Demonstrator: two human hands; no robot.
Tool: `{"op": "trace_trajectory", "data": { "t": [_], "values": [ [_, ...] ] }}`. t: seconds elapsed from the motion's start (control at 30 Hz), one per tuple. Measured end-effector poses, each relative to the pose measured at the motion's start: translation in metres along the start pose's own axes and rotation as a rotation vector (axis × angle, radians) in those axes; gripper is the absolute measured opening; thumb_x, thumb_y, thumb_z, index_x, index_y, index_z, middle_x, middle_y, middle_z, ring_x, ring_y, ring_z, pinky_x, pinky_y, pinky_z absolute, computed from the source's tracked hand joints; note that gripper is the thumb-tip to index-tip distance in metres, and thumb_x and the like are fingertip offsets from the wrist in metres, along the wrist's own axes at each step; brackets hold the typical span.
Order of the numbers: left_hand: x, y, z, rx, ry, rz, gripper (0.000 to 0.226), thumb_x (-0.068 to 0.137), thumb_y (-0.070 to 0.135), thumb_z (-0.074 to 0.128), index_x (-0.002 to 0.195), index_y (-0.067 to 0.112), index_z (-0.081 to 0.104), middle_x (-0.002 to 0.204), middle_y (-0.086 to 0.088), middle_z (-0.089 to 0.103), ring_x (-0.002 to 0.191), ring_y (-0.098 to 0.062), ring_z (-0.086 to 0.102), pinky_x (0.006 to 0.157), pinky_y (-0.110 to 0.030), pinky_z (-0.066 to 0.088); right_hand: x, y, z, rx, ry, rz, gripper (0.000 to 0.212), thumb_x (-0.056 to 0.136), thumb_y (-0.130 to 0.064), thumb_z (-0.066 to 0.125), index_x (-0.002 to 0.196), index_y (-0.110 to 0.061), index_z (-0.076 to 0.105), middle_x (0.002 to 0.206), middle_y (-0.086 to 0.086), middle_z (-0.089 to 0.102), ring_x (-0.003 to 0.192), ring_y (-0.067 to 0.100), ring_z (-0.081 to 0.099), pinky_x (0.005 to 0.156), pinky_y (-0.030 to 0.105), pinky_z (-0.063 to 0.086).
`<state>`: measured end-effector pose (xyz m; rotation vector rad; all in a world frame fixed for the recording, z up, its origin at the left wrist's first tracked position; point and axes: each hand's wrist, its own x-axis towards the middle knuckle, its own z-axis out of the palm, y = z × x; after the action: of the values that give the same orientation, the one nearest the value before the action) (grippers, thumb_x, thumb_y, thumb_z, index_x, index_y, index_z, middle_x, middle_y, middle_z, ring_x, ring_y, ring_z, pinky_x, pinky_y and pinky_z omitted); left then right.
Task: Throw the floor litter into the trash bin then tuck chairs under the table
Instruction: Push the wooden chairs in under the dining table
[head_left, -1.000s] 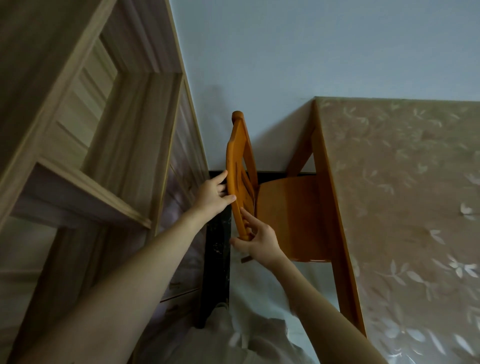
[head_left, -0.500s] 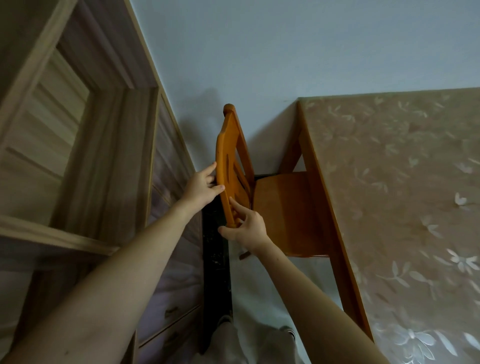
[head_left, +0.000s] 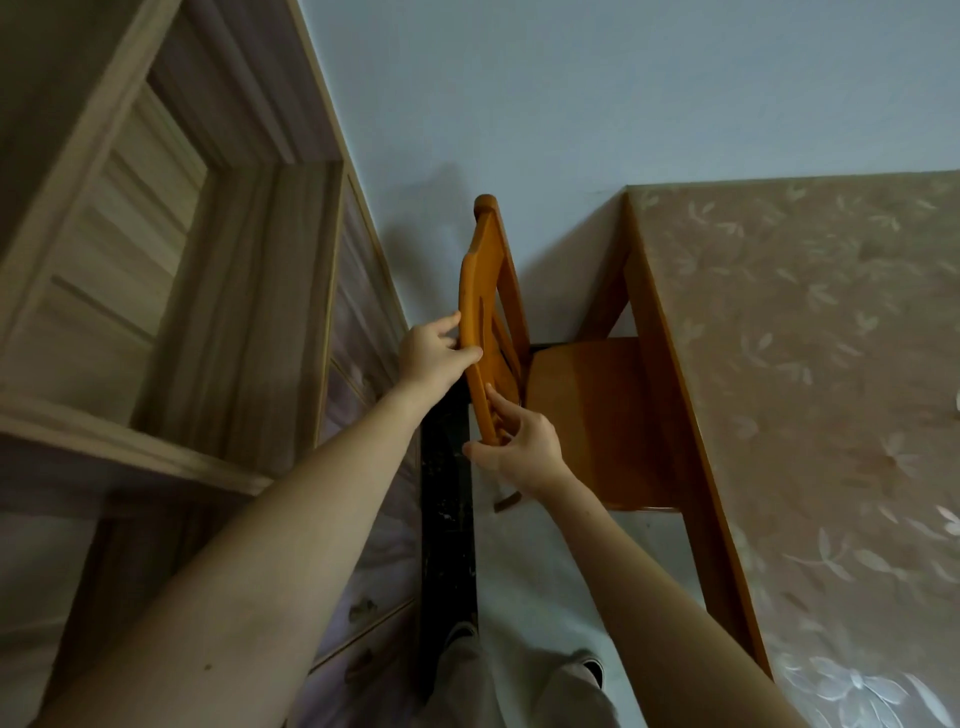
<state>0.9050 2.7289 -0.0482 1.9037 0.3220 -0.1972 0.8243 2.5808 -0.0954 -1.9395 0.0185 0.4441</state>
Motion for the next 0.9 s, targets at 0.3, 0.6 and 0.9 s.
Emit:
{"op": "trace_trajectory", "data": {
  "t": [0.3, 0.6, 0.9],
  "values": [
    [-0.045, -0.015, 0.013, -0.090, 0.080, -0.003, 0.070, 0.078, 0.005, 0.076, 0.140, 0.006, 0.043, 0.119, -0.015, 0.066, 0.104, -0.016, 0.065, 0.073, -0.010, 0.052, -0.037, 0.008, -0.016, -0.075, -0.101, -0.032, 0.090, 0.068, -0.037, 0.081, 0.148, -0.031, 0.039, 0.082, -0.005, 0.065, 0.063, 0.015, 0.060, 0.065, 0.030, 0.056],
    [-0.056, -0.022, 0.018, -0.026, -0.028, 0.037, 0.076, 0.082, 0.006, 0.074, 0.146, 0.009, 0.032, 0.126, -0.013, 0.063, 0.107, -0.008, 0.060, 0.077, -0.004, 0.046, -0.043, 0.015, -0.029, -0.096, -0.129, -0.064, 0.091, 0.067, -0.036, 0.082, 0.148, -0.028, 0.041, 0.078, -0.018, 0.057, 0.060, -0.004, 0.057, 0.059, 0.012, 0.044],
    [-0.022, -0.012, 0.016, -0.070, -0.070, 0.028, 0.078, 0.082, 0.010, 0.075, 0.147, 0.014, 0.031, 0.129, -0.011, 0.061, 0.114, -0.016, 0.060, 0.081, -0.009, 0.049, -0.018, 0.000, -0.035, -0.019, -0.113, -0.011, 0.090, 0.070, -0.028, 0.083, 0.149, -0.025, 0.040, 0.092, -0.019, 0.055, 0.072, -0.004, 0.058, 0.069, 0.014, 0.046]
  ]
}}
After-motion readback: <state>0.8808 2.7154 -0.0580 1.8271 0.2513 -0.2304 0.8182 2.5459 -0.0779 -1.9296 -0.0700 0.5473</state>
